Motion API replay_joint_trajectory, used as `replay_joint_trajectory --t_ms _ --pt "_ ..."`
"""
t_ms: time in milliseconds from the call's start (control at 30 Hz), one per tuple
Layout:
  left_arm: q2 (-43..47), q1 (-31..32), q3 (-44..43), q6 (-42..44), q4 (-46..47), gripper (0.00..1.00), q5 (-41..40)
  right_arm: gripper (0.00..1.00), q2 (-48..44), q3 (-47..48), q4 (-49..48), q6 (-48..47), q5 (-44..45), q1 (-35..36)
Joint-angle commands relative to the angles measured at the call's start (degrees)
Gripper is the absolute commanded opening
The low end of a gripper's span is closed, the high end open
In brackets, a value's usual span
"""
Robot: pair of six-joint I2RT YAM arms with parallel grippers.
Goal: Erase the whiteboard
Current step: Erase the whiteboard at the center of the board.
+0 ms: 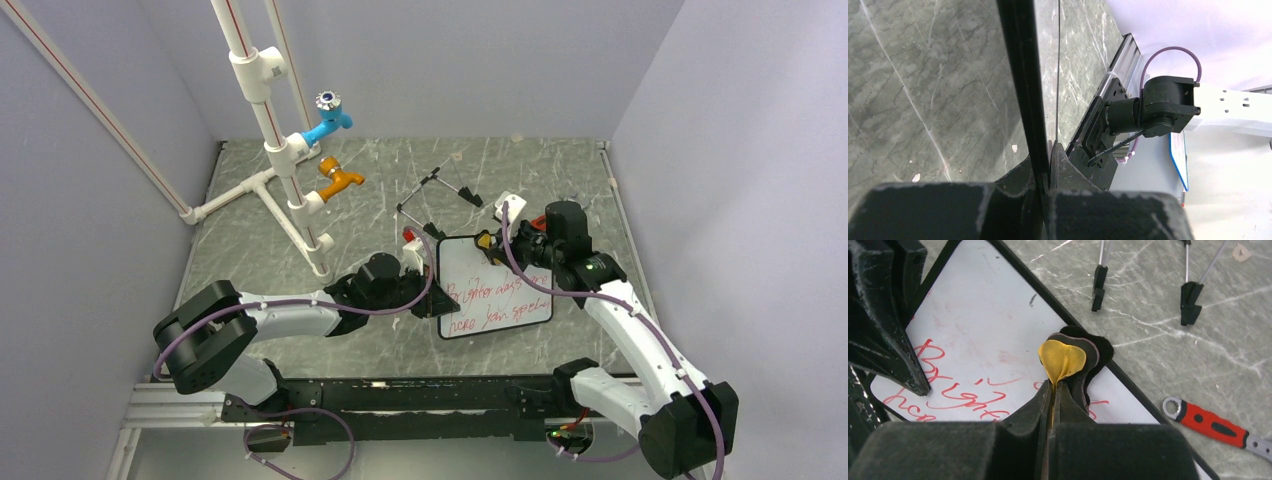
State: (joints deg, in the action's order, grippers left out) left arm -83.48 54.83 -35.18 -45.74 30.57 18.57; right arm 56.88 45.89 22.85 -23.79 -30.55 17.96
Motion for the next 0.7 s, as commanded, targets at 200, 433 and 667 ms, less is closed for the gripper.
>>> replay_joint_trajectory --t_ms 200,433,667 --pt "1.9 2.4 -0.7 4.8 5.3 0.0 5.5 0.0 5.2 0.5 12.0 -16.9 -14.7 7.8" --pt "1.1 2.4 -0.8 4.3 6.7 0.0 6.5 0.0 2.0 -0.7 -4.1 -0.3 8.9 3.1" --pt "0.5 2.1 -0.7 3.6 7.3 0.0 6.8 0.0 1.8 -1.0 5.4 -11.0 -9.6 1.5"
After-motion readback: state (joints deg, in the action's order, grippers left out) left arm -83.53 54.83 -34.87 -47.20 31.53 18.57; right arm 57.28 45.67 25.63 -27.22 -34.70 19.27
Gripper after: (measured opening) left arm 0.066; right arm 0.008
